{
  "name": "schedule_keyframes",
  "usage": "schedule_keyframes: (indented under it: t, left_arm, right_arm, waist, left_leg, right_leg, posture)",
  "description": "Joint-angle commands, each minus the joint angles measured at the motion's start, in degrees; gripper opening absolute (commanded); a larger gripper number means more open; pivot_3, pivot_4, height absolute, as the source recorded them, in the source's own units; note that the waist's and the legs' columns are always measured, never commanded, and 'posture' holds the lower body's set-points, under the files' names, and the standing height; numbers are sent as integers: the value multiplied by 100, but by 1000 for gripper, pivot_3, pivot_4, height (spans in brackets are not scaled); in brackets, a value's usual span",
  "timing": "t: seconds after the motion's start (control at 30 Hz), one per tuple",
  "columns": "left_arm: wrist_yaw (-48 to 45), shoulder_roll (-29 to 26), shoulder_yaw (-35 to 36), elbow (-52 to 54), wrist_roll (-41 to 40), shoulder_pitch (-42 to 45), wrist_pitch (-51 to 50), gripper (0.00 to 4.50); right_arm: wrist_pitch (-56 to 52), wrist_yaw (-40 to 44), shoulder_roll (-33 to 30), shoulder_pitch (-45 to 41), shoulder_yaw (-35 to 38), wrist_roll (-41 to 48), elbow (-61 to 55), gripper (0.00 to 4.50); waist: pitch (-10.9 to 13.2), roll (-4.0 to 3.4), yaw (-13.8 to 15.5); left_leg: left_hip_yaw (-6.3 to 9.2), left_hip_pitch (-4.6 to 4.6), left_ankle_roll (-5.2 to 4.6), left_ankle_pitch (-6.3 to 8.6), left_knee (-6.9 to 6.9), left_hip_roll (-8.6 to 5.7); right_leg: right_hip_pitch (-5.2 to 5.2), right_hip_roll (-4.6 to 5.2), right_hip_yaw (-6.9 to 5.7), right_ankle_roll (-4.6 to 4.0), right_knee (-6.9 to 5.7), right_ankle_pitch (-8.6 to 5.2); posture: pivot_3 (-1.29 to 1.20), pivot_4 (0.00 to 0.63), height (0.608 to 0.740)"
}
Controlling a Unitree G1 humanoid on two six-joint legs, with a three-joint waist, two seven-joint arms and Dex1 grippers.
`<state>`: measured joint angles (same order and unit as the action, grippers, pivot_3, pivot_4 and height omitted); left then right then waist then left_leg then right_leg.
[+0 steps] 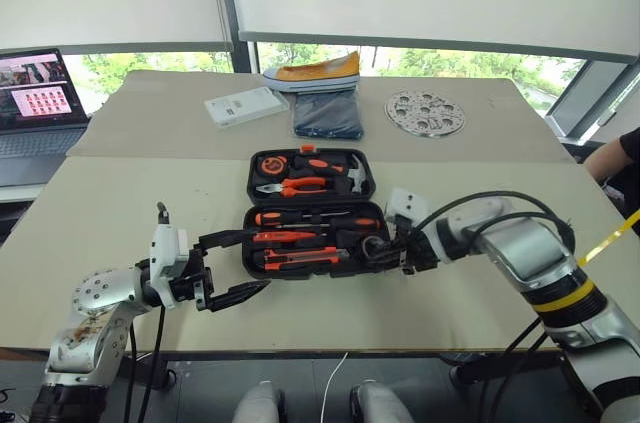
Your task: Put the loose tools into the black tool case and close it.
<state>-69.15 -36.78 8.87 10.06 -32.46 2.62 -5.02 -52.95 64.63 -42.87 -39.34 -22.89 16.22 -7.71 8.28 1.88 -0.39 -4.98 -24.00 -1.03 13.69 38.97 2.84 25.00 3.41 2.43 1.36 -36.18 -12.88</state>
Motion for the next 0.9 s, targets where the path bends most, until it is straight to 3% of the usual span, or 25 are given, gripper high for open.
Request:
schedule_keyframes:
  t: [0.03, 0.13, 0.23, 0.27, 0.3, 0.37, 0.4, 0.53, 0.67, 0.7, 0.9]
  left_arm:
    - [340, -56, 213, 105, -145, 47, -289, 4500]
    - [781, -70, 466, -27, -280, 233, -643, 4500]
    - [1102, -207, 577, -392, -71, 395, -908, 4500]
    - [1334, -241, 594, -624, 138, 514, -917, 4088]
    - [1494, -266, 599, -783, 278, 598, -915, 3983]
    - [2041, -268, 622, -1295, 598, 933, -1010, 3548]
    - [2236, -250, 608, -1537, 713, 1108, -1052, 3099]
    - [2851, 28, 275, -2573, 1206, 1865, -1168, 1612]
    - [3097, 287, 81, -3098, 1524, 2310, -1049, 246]
    - [3035, 334, -21, -3210, 1592, 2401, -1025, 52]
    - [2540, 513, -495, -3778, 1868, 2831, -741, 52]
  right_arm:
    - [124, 206, -285, 73, 239, 117, -209, 2588]
    - [282, 567, -650, 306, 894, 555, -416, 3562]
    - [803, 696, -790, 537, 1424, 730, -199, 3562]
    - [1092, 543, -718, 547, 1520, 613, 63, 3614]
    - [1289, 434, -661, 551, 1580, 518, 249, 3614]
    - [1771, -258, -316, 326, 1633, 78, 1032, 3067]
    - [2066, -554, -167, 185, 1584, -172, 1426, 2929]
    - [3783, -1582, 404, -529, 979, -1473, 3143, 1470]
    - [4866, -1843, 837, -1055, 719, -2025, 4504, 231]
    - [5085, -1884, 994, -1209, 715, -2068, 4838, 52]
    - [5842, -1424, 1664, -1761, 855, -1967, 6185, 52]
  waist:
    - [0, 0, 0]
    - [1, 1, 17]
    - [1, 1, 32]
    - [1, 1, 28]
    - [1, 1, 15]
    - [2, 5, -25]
    - [6, 10, -47]
    - [8, 11, -61]
    - [8, 11, -64]
    - [8, 12, -64]
    - [8, 11, -62]
  left_leg:
    - [0, 0, 0, 0, 0, 0]
    - [3, -1, 0, 0, 0, 0]
    - [7, -2, 0, 0, 1, -2]
    - [6, 1, 0, 0, 0, -2]
    - [6, 6, 0, 0, 0, -2]
    - [2, 27, 0, 0, 0, 0]
    - [1, 40, 1, -1, 0, 1]
    - [-4, 67, 8, -13, -1, -2]
    - [-7, 66, 9, -15, -4, -3]
    - [-7, 62, 10, -14, -8, -3]
    - [-7, 23, 12, -12, -24, -5]
  right_leg:
    - [0, 0, 0, 0, -1, 0]
    - [0, 0, 0, 1, -1, 0]
    - [-2, 0, 0, 5, 2, 2]
    - [-5, 0, 0, 5, 3, 2]
    - [-8, 0, 0, 5, 4, 2]
    - [-27, -4, 0, 4, 4, 1]
    - [-39, -7, 0, 3, 5, 1]
    - [-60, -7, 1, 7, 3, 9]
    - [-62, -6, 3, 4, 2, 11]
    - [-59, -6, 4, 4, 2, 11]
    - [-26, -5, 0, 4, 7, 11]
  posture:
    - [0, 150, 740]
    - [0, 150, 740]
    - [0, 150, 740]
    - [0, 150, 740]
    - [0, 150, 740]
    - [0, 150, 740]
    - [0, 150, 740]
    - [0, 150, 740]
    - [0, 150, 740]
    - [0, 150, 740]
    - [0, 150, 740]
